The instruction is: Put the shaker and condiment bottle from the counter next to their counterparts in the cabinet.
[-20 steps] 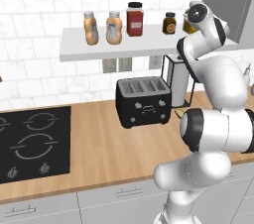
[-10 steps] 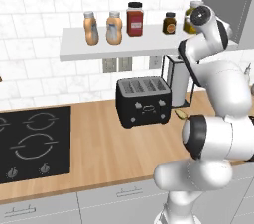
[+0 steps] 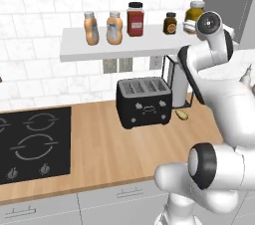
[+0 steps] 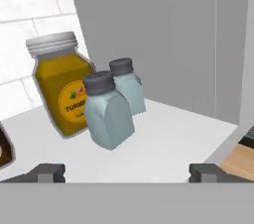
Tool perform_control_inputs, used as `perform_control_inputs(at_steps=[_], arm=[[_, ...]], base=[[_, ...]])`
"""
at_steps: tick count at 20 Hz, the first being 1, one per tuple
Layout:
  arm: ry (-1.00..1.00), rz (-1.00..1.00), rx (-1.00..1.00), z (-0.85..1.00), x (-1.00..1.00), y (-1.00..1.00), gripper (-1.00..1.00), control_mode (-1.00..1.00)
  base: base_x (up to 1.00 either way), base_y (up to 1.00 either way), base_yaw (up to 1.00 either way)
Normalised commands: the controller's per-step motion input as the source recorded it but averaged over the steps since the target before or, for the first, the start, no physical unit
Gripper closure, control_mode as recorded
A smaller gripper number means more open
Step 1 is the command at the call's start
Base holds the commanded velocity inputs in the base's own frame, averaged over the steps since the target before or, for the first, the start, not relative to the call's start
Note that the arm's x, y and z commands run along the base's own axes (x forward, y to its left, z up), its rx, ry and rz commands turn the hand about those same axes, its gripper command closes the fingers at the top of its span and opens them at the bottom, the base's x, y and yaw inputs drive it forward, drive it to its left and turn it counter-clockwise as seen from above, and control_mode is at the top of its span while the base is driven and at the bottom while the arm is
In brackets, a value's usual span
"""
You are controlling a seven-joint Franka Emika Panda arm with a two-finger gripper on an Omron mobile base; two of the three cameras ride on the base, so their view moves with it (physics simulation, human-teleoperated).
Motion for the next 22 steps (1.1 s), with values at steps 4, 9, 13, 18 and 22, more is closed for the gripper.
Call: perform_control_inputs(at_steps=[4, 9, 13, 18, 22], arm=[[-0.01, 0.12, -0.02, 0.00, -0.83, 0.34, -1.00, -1.00], [-0.09, 0.09, -0.01, 0.00, -1.00, 0.21, -1.00, -1.00], [-0.11, 0.11, -0.05, -0.01, -1.00, 0.30, -1.00, -1.00], [-0.07, 0.13, -0.09, -0.31, -1.00, 0.39, -1.00, -1.00], [-0.01, 0.12, -0.12, -0.54, -0.95, 0.55, -1.00, -1.00]], base=[[0.00, 0.00, 0.00], [0.00, 0.00, 0.00], [0.00, 0.00, 0.00], [0.00, 0.00, 0.00], [0.00, 0.00, 0.00]])
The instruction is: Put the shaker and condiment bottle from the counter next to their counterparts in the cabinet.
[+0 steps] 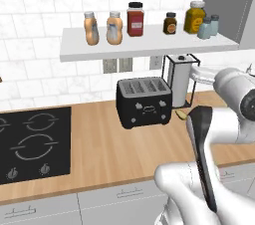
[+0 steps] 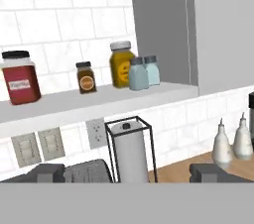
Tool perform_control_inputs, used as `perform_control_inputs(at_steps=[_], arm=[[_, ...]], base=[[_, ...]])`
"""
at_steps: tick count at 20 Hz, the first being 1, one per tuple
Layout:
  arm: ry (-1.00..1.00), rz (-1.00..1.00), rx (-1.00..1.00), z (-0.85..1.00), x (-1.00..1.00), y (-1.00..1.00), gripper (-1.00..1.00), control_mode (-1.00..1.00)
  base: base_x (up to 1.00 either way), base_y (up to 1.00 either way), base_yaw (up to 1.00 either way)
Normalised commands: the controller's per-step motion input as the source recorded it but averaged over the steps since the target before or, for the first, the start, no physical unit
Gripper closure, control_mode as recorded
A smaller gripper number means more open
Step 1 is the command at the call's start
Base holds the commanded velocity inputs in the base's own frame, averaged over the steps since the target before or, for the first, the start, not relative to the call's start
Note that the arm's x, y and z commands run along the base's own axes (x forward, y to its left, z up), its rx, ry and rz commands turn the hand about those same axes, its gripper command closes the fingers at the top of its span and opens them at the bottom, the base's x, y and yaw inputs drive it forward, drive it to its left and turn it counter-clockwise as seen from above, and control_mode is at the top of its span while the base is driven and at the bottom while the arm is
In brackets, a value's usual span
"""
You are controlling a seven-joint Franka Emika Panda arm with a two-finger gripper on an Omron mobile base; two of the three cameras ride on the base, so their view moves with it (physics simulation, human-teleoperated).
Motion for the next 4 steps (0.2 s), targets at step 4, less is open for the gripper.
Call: perform_control_inputs(at_steps=[4], arm=[[-0.02, 0.12, -0.14, -0.62, -0.90, 0.60, -1.00, -1.00]], base=[[0.00, 0.00, 0.00]])
